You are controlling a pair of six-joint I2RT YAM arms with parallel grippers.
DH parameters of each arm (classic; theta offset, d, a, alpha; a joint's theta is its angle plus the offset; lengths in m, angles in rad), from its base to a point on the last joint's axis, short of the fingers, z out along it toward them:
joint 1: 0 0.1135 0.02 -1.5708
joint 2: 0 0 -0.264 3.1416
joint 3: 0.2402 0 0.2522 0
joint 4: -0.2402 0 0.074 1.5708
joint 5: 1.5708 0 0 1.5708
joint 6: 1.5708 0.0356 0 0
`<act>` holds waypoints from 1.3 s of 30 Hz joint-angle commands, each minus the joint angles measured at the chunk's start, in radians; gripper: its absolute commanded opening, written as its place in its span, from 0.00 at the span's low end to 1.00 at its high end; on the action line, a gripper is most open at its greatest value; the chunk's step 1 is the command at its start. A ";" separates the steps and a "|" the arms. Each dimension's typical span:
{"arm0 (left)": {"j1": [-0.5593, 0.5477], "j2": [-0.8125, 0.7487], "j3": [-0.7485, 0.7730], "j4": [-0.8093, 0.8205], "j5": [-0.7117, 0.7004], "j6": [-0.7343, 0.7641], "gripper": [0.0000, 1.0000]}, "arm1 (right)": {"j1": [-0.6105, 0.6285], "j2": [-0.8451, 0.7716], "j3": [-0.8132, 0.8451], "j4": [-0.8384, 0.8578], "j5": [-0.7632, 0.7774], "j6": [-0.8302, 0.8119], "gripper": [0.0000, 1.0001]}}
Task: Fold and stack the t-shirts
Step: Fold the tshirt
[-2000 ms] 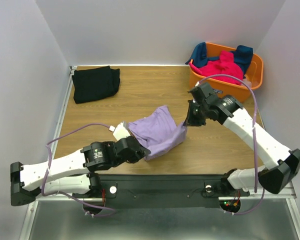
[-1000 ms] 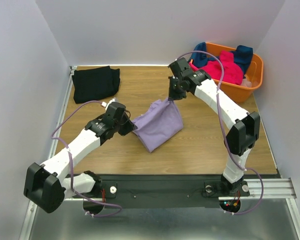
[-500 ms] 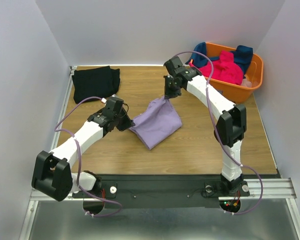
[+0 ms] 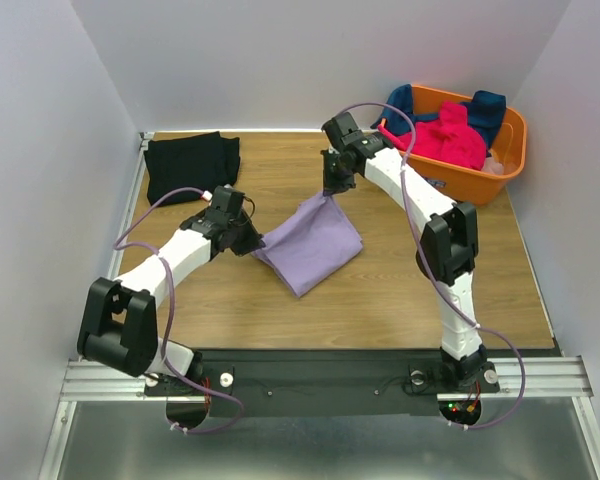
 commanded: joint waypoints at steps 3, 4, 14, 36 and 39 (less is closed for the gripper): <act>0.036 0.031 0.057 0.004 -0.020 0.061 0.00 | -0.023 0.043 0.078 0.058 0.016 -0.025 0.00; 0.039 0.036 0.059 0.001 -0.022 0.064 0.00 | -0.025 0.055 0.083 0.060 0.014 -0.027 0.01; 0.058 0.053 0.155 -0.090 -0.155 0.063 0.56 | -0.071 0.091 0.204 0.061 -0.030 -0.010 0.62; 0.041 -0.245 -0.099 -0.012 -0.037 -0.006 0.96 | -0.088 -0.316 -0.377 0.201 -0.219 -0.078 0.77; -0.004 -0.254 -0.159 0.016 -0.037 -0.022 0.96 | -0.062 -0.328 -0.455 0.230 -0.231 -0.068 0.76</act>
